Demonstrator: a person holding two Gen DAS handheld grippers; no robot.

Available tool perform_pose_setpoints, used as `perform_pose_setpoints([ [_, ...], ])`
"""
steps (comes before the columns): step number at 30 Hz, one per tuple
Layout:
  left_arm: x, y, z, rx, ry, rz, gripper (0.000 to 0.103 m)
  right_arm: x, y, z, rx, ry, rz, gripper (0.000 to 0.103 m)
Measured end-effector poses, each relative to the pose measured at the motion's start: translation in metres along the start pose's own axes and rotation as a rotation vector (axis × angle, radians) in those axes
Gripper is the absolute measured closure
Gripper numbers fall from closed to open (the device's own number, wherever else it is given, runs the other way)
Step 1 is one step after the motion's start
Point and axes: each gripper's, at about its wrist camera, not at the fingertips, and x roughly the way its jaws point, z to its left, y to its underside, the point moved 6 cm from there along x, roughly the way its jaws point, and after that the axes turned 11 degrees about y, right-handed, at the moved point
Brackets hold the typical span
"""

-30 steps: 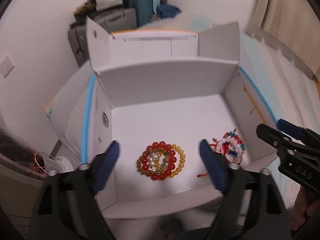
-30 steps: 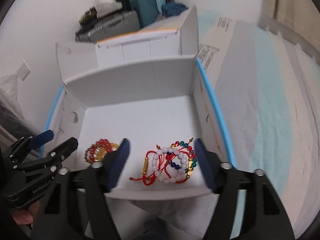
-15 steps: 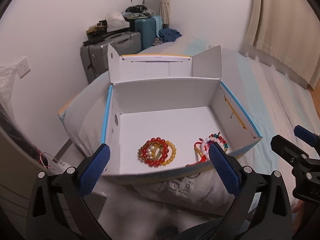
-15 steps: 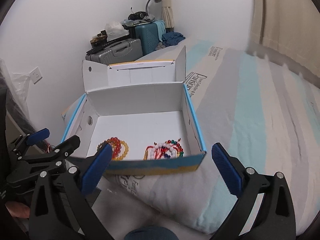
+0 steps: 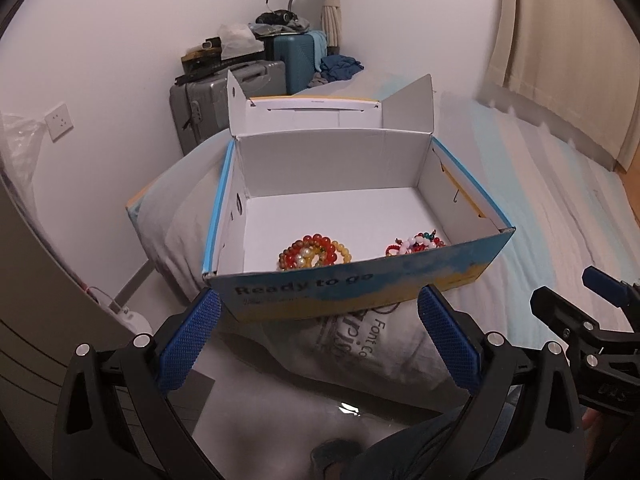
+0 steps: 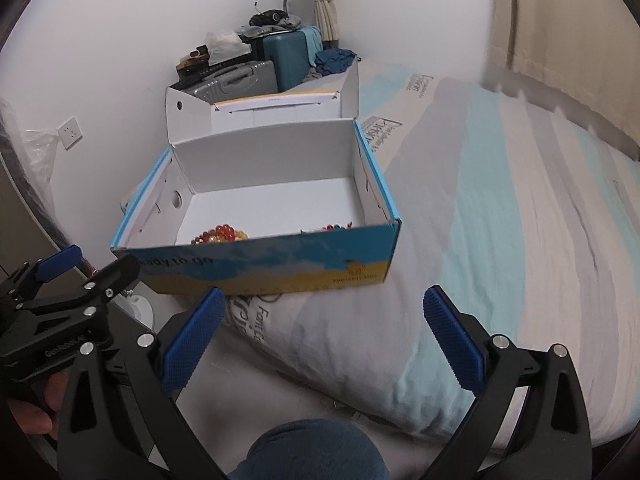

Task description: Organize jewelry

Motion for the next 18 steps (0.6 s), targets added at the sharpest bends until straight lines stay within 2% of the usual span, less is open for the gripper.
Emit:
perform_pose_setpoints([
  [18,0.0002,0.0089,-0.0015,-0.009,-0.002,0.009,0.006,-0.0025,0.0007,-0.0047,0.009,0.005,-0.005,0.007],
])
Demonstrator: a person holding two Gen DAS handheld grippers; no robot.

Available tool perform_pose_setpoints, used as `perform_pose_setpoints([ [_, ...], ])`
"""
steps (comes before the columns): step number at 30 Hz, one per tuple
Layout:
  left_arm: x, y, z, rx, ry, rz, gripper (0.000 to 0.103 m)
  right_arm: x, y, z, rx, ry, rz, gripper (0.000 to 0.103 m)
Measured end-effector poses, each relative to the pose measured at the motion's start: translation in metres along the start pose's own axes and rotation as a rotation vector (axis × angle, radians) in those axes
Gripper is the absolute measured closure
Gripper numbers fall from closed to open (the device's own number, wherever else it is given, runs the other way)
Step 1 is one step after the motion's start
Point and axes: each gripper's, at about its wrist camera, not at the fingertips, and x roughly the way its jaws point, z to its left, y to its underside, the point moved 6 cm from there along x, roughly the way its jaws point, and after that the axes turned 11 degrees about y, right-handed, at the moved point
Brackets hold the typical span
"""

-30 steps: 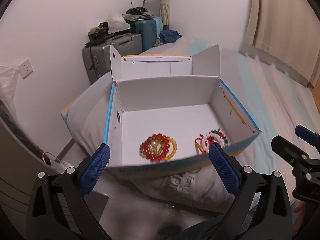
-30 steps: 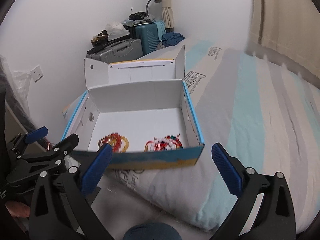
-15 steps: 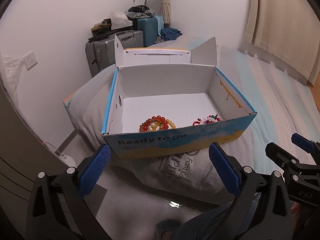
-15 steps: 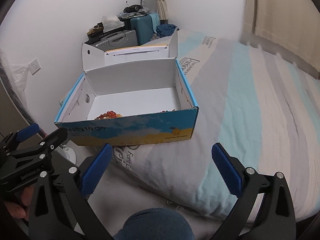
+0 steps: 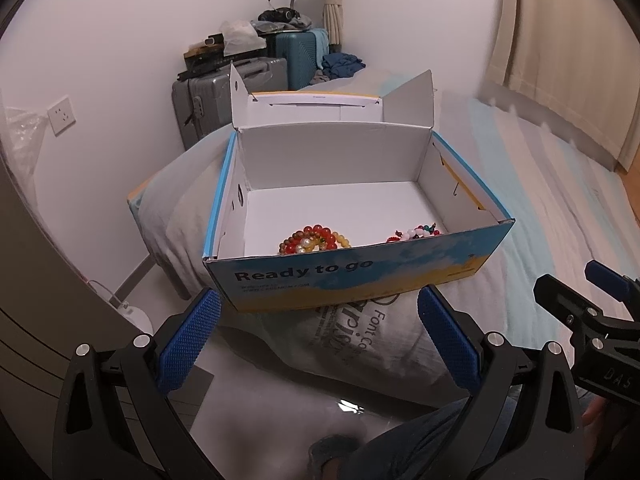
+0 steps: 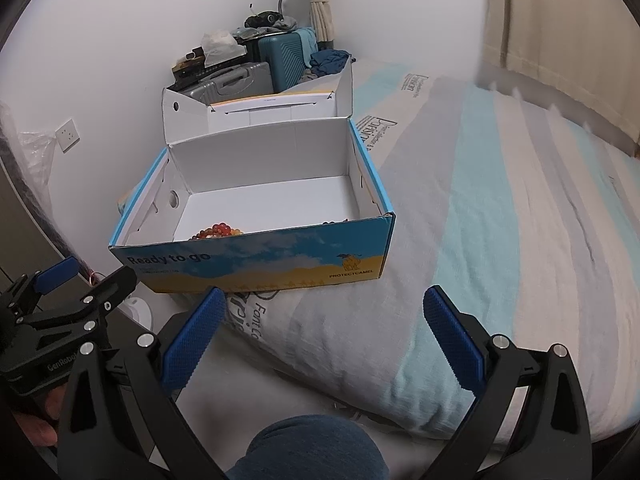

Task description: Organize jewelry

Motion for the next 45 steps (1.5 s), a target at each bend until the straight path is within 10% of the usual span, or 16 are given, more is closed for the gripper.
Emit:
perform_pose_setpoints([
  [45,-0.0008,-0.0011,-0.0049,0.013,-0.045,0.013,0.006,0.0005,0.0004,-0.0027,-0.001,0.004,0.002,0.007],
])
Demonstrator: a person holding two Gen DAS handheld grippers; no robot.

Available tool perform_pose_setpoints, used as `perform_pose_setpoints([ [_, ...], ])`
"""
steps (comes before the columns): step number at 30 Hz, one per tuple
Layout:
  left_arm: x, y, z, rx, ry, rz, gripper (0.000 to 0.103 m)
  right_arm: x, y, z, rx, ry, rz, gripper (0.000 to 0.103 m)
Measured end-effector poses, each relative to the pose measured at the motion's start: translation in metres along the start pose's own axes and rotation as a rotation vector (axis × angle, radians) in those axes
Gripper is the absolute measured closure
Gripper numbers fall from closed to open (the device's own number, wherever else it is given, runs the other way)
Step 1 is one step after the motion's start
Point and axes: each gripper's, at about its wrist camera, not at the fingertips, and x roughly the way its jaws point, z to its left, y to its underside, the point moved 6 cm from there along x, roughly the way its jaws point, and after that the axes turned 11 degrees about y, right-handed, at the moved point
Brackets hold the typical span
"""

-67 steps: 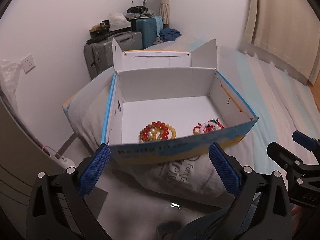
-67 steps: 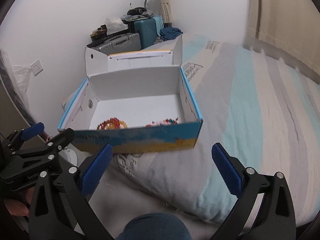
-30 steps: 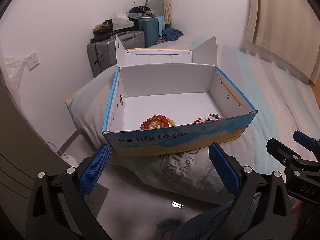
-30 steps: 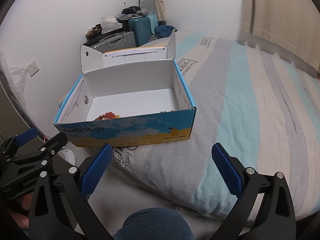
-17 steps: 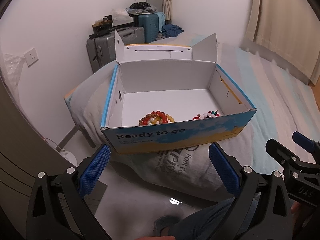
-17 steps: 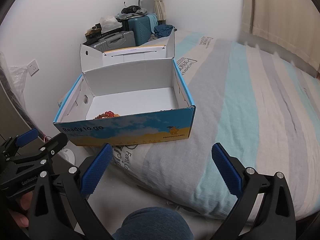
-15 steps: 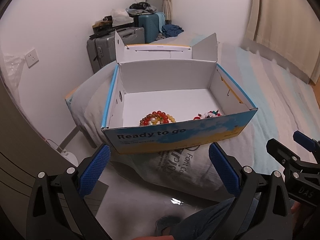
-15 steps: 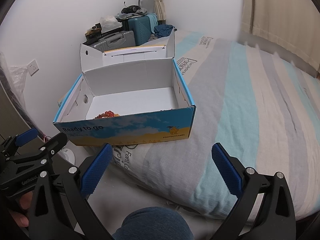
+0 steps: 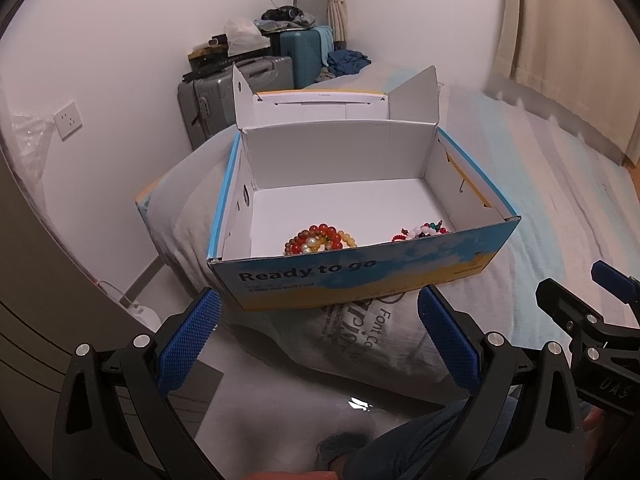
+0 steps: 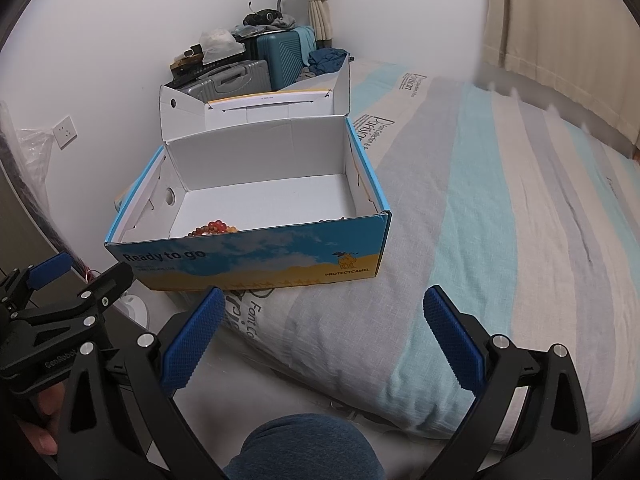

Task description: Organize jewelry

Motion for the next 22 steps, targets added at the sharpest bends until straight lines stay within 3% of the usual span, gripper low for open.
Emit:
perform_pose_setpoints([
  [22,0.0008,0.0002,-0.0019,0.006,0.005,-0.001,0.006,0.0003,0.002,-0.0055,-0.004,0.002,0.0,0.007],
])
